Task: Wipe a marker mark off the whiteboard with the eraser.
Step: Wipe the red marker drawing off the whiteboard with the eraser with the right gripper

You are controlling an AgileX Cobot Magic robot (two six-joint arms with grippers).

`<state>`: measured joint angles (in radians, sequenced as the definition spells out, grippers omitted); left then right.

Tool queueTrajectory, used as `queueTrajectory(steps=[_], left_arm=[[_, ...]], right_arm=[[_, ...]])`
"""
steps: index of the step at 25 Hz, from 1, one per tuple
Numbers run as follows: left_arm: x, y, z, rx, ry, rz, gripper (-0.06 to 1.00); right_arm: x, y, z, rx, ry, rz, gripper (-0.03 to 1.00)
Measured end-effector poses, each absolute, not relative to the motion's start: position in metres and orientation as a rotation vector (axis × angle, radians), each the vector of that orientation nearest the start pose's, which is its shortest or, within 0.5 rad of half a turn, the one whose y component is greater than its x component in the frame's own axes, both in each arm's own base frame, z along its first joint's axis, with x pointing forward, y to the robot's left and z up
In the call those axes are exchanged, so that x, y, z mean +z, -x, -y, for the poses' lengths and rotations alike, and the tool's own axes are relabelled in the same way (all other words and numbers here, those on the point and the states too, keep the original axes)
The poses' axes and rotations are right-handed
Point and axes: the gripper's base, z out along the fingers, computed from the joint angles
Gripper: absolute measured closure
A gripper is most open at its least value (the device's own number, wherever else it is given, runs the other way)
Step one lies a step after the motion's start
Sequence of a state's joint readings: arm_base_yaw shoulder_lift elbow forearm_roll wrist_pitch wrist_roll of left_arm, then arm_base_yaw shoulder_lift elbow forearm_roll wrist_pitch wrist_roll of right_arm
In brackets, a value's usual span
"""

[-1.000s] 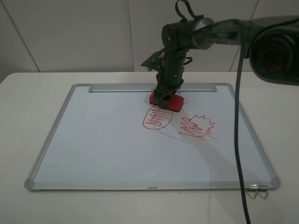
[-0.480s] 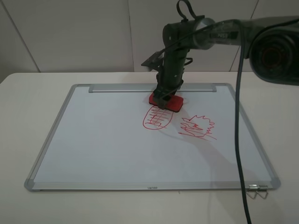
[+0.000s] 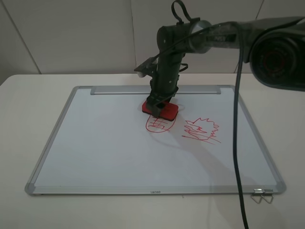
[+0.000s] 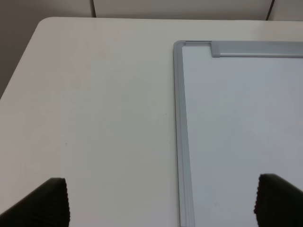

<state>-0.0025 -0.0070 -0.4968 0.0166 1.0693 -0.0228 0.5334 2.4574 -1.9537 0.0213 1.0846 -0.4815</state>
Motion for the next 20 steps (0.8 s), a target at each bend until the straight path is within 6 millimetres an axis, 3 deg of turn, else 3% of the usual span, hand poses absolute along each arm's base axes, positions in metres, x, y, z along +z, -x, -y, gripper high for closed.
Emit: queueTrajectory(steps=[11,20], left_arm=[[0.276,0.006,-0.001,0.004,0.022,-2.049,0.16],[0.276,0.006,-0.001,0.004,0.022,-2.049,0.16]], right_arm=[[0.096,-0.381,-0.294,-0.003,1.441,-2.739,0.46],[0.097,-0.336,-0.342,-0.002,1.467,-2.746,0.46]])
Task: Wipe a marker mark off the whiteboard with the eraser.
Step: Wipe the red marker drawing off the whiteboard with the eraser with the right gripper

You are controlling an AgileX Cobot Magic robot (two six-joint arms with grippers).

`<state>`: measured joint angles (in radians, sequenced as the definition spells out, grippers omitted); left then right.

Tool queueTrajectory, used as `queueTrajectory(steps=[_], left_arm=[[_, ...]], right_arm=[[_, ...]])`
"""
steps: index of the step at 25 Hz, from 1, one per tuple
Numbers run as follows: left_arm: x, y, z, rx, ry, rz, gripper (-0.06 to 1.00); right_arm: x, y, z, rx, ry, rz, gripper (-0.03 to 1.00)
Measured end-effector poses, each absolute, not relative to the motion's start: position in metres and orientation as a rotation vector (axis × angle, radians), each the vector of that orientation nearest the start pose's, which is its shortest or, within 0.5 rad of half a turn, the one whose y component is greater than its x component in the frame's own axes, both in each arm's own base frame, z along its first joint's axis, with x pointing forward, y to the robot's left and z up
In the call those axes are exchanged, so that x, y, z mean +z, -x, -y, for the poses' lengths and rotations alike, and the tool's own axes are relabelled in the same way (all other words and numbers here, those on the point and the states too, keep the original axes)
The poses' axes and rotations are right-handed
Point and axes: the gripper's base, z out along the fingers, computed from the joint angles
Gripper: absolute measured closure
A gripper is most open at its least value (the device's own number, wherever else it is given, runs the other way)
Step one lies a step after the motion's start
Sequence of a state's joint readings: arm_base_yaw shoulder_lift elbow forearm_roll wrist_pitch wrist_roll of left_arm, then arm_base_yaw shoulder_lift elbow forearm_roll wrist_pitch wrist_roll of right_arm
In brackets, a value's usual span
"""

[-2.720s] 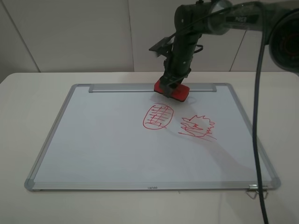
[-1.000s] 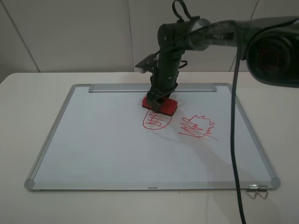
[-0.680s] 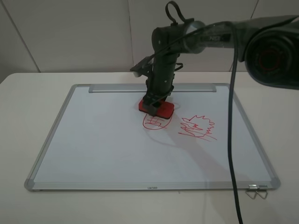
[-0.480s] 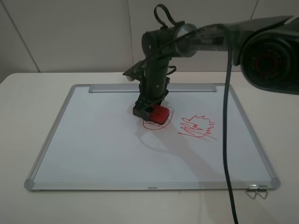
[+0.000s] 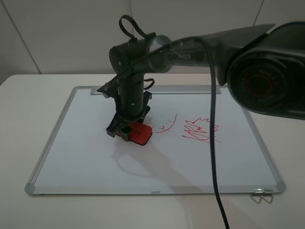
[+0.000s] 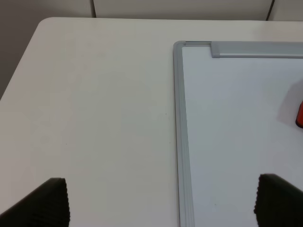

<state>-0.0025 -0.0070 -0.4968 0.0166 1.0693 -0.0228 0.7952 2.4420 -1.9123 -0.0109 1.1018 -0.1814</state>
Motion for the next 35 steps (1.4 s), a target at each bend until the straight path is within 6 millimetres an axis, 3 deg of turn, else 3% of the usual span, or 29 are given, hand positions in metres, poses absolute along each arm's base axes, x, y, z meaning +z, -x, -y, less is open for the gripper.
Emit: queueTrajectory(steps=[5,15,23,35], left_arm=[[0.276,0.006,-0.001,0.004,0.022,-2.049,0.16],[0.276,0.006,-0.001,0.004,0.022,-2.049,0.16],[0.276,0.006,-0.001,0.004,0.022,-2.049,0.16],[0.276,0.006,-0.001,0.004,0.022,-2.049,0.16]], right_arm=[[0.097,-0.323,-0.353,-0.006,1.496,-2.74,0.46],[0.097,-0.334,-0.341,0.024,1.38,-2.818,0.46],[0.095,-0.356,-0.299,0.006,1.249,-2.934,0.46],[0.091,-0.395,-0.228,-0.01,0.995,-2.96,0.46]])
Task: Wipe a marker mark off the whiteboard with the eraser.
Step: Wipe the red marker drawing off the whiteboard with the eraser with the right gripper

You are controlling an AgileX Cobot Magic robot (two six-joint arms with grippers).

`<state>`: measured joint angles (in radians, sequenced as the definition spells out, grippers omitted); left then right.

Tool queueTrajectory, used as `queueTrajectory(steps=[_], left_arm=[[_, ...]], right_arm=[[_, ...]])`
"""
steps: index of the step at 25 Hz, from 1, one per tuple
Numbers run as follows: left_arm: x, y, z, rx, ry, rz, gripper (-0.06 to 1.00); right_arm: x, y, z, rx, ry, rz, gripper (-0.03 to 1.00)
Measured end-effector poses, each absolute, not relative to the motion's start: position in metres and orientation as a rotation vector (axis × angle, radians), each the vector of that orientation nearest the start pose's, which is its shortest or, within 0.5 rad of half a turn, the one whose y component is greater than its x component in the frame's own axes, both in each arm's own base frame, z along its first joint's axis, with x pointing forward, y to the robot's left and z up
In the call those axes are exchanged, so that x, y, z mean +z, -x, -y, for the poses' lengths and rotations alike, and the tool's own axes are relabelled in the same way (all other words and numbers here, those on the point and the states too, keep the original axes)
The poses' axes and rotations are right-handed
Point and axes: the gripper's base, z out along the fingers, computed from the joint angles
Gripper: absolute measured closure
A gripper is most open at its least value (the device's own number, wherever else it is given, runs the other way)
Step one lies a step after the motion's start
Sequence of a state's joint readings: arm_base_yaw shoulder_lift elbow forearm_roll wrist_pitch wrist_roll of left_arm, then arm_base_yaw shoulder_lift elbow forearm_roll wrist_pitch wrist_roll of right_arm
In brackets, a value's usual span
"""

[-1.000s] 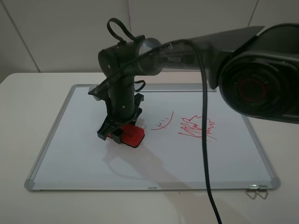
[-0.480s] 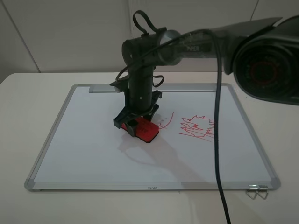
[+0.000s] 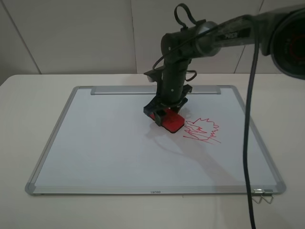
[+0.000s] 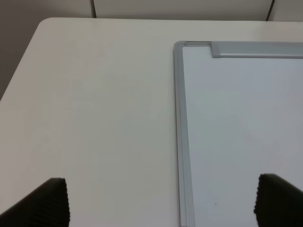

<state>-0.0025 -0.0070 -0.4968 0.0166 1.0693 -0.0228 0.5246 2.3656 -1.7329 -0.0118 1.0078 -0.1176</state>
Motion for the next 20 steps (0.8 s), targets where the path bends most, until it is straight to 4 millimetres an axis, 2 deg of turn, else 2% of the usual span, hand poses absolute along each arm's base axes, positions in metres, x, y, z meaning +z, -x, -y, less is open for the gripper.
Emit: queueTrajectory(steps=[6,11,15,20], left_arm=[[0.276,0.006,-0.001,0.004,0.022,-2.049,0.16],[0.276,0.006,-0.001,0.004,0.022,-2.049,0.16],[0.276,0.006,-0.001,0.004,0.022,-2.049,0.16],[0.276,0.006,-0.001,0.004,0.022,-2.049,0.16]], right_arm=[[0.091,-0.415,-0.201,-0.017,0.891,-2.932,0.46],[0.091,-0.423,-0.191,-0.021,0.851,-2.909,0.46],[0.091,-0.424,-0.19,-0.02,0.846,-2.905,0.46],[0.091,-0.419,-0.199,-0.03,0.882,-2.895,0.46]])
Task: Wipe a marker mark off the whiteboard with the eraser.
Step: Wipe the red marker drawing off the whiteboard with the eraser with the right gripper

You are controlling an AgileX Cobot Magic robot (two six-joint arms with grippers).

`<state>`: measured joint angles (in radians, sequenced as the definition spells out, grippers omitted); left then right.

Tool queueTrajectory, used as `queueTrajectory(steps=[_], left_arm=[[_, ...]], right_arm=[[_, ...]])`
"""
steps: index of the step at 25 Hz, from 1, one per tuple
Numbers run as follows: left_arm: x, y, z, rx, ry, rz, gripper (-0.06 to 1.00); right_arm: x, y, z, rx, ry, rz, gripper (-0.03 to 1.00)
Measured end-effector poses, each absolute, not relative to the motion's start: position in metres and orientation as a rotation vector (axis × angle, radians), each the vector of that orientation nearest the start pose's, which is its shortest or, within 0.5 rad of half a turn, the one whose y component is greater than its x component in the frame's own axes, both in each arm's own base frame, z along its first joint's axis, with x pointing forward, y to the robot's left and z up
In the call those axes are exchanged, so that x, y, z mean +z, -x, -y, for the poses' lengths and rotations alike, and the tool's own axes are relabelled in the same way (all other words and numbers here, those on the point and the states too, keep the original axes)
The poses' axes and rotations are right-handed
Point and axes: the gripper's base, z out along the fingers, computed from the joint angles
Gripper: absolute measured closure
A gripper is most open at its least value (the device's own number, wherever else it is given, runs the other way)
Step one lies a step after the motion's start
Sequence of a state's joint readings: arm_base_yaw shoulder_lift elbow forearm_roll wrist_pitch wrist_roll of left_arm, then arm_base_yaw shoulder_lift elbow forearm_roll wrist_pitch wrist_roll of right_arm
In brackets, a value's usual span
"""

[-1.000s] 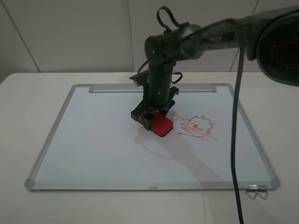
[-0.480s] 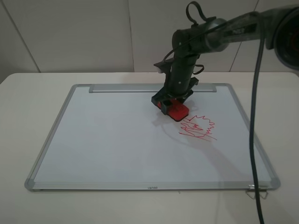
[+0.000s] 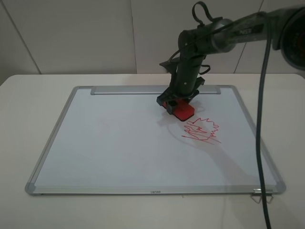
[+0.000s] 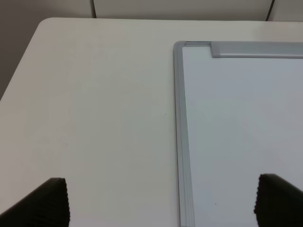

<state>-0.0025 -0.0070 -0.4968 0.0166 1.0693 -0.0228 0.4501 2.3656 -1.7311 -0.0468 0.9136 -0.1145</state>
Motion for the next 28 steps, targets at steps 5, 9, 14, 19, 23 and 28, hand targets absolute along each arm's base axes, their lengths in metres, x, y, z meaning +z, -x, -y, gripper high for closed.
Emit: queueTrajectory(steps=[5,9,14,19,23,28], left_arm=[[0.276,0.006,-0.001,0.004,0.022,-2.049,0.16],[0.276,0.006,-0.001,0.004,0.022,-2.049,0.16],[0.276,0.006,-0.001,0.004,0.022,-2.049,0.16],[0.276,0.006,-0.001,0.004,0.022,-2.049,0.16],[0.276,0.006,-0.001,0.004,0.022,-2.049,0.16],[0.276,0.006,-0.001,0.004,0.022,-2.049,0.16]], right_arm=[[0.091,-0.401,-0.234,-0.011,0.994,-2.853,0.46],[0.091,-0.38,-0.268,0.004,1.111,-2.812,0.46],[0.092,-0.352,-0.303,0.015,1.244,-2.753,0.46],[0.098,-0.337,-0.317,0.026,1.299,-2.721,0.46],[0.111,-0.33,-0.312,0.028,1.292,-2.771,0.47],[0.163,-0.34,-0.286,0.017,0.931,-2.888,0.47]])
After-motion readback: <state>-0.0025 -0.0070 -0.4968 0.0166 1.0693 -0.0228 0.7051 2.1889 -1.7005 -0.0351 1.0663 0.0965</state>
